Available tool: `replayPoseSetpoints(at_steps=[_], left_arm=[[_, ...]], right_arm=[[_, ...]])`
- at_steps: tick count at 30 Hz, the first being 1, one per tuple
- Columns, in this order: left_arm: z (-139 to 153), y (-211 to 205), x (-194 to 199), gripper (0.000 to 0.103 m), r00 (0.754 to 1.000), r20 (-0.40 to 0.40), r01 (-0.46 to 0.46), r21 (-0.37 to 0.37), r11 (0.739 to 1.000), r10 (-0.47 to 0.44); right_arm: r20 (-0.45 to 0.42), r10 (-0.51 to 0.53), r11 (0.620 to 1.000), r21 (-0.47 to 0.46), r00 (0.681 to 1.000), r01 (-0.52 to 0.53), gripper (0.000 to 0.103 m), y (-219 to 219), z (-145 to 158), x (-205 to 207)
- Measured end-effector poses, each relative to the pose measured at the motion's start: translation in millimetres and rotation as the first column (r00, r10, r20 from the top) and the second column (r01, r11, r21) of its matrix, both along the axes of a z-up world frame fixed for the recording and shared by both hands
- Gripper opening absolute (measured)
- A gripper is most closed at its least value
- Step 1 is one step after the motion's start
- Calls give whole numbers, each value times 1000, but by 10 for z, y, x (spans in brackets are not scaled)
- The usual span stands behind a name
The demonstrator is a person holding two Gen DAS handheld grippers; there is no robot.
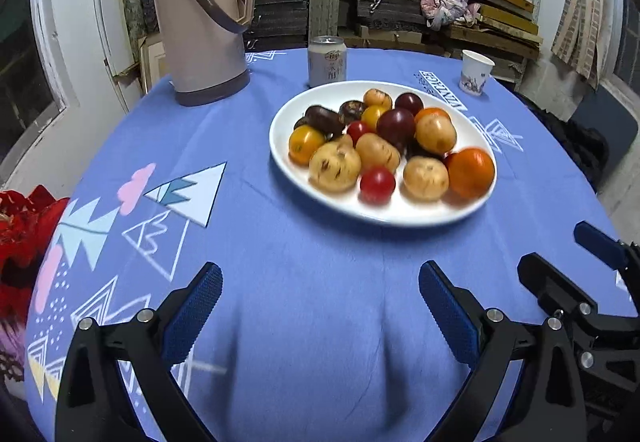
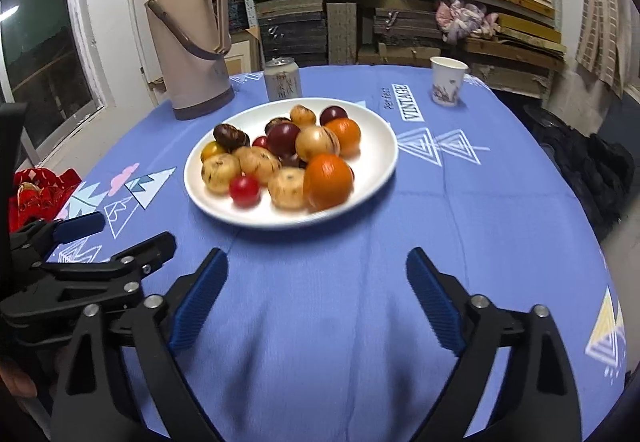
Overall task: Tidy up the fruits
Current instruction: 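Withdraw both open tools away from the full plate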
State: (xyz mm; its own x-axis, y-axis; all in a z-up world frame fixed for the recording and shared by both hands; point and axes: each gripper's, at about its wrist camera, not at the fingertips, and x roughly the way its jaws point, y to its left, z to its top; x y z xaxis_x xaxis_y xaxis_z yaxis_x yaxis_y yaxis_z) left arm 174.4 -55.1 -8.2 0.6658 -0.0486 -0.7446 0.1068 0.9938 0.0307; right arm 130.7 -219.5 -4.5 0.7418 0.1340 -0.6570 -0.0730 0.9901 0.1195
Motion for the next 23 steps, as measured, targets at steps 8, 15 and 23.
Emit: replayPoseSetpoints(at_steps=[8, 15, 23], left_arm=[[-29, 31, -279, 99, 998, 62, -6, 28, 1000, 4], [-147, 63, -304, 99, 999, 34, -7, 21, 1000, 6], [-394, 130, -151, 99, 998, -38, -44, 8, 999, 45]], right_arm=[[-29, -42, 999, -29, 999, 41, 98, 12, -103, -213], [-61, -64, 997, -47, 996, 61, 98, -14, -237, -174], [-140, -55, 998, -50, 989, 49, 98, 42, -475, -40]])
